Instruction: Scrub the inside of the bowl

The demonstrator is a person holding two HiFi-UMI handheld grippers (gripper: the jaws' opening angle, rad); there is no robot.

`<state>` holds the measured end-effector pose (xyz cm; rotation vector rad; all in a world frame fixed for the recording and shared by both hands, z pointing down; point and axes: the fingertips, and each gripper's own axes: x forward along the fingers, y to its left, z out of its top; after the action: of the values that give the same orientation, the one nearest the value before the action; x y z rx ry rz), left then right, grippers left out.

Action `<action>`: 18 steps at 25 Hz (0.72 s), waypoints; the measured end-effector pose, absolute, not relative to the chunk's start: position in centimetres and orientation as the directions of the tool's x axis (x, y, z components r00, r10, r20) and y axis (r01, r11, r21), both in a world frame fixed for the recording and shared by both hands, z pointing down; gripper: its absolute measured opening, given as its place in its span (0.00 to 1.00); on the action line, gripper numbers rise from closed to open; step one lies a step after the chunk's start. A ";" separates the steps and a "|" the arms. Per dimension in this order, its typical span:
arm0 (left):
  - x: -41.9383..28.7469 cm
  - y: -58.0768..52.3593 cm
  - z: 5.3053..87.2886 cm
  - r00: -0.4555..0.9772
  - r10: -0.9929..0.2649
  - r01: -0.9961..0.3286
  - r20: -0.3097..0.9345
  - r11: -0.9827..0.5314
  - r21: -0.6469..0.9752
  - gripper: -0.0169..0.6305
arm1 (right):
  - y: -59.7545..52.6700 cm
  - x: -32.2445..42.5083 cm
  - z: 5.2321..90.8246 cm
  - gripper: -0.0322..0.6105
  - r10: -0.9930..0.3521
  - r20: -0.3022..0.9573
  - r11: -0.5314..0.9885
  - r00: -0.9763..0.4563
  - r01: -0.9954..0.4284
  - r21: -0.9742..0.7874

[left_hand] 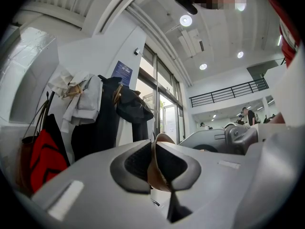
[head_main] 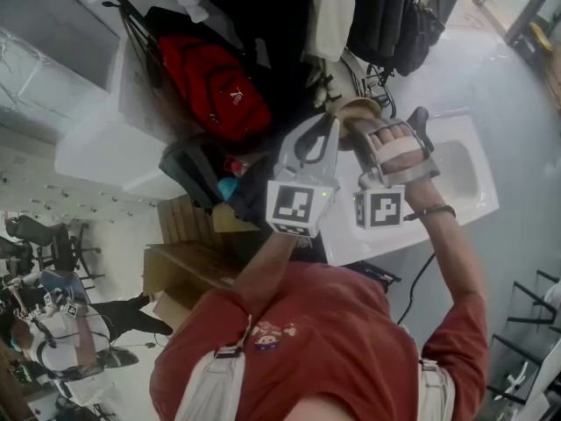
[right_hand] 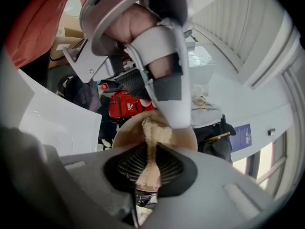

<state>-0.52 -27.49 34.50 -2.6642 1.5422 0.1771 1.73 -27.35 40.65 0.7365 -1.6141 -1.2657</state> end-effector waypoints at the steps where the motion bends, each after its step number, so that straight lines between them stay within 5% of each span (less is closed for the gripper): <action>1: -0.4 -27.5 34.5 0.494 -0.860 -0.867 -0.130 -0.499 0.007 0.08 | -27.4 1.8 40.5 0.13 -0.871 0.296 0.294 -0.393 0.065 0.953; 18: 0.5 -27.5 34.2 0.499 -0.856 -0.865 -0.135 -0.503 -0.006 0.08 | -28.1 3.1 39.2 0.13 -0.833 0.349 0.512 -0.431 -0.357 0.781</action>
<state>0.46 -27.48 34.20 -2.6555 1.5272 0.1758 3.06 -28.14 39.21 0.9706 -2.0070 -0.8103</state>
